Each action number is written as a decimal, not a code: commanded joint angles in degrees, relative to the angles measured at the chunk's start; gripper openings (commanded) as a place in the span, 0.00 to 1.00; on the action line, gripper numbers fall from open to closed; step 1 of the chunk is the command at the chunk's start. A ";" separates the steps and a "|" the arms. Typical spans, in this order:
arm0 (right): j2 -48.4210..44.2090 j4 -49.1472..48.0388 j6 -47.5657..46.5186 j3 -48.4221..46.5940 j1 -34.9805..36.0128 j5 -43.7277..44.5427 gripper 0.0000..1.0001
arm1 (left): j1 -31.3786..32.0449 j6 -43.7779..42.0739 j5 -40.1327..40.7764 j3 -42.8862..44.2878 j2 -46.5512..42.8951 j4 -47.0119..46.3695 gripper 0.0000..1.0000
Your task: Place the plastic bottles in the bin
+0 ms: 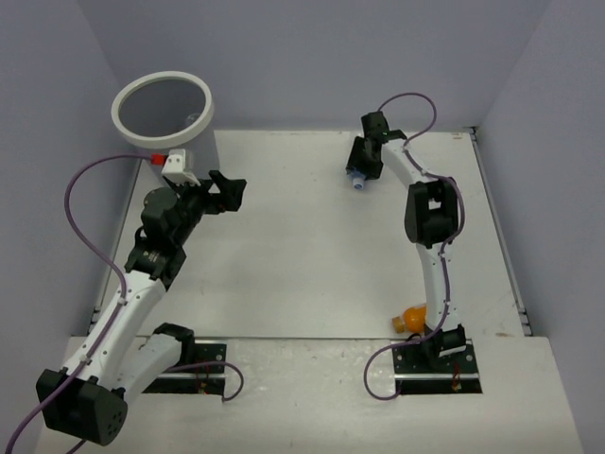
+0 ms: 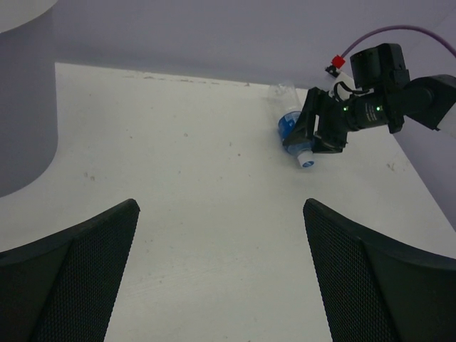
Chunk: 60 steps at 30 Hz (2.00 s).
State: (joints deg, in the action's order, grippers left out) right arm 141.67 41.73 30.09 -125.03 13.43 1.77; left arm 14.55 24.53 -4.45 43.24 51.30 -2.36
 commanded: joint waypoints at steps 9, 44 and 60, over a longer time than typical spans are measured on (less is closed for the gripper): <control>-33.79 -24.44 -10.97 38.65 2.02 -21.54 0.14 | 0.04 6.89 -12.29 -2.39 -0.48 -6.83 1.00; -67.84 -47.97 -5.66 74.23 31.48 -31.13 0.16 | 13.84 21.79 -12.52 -14.42 0.55 -28.06 0.62; -81.50 -28.77 2.39 73.66 31.05 1.29 0.99 | 11.53 8.01 9.86 8.11 6.13 -8.04 0.11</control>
State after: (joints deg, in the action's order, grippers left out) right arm 67.47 6.43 27.90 -51.25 44.95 -14.07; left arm 28.49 40.77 -6.90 38.58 53.41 -16.92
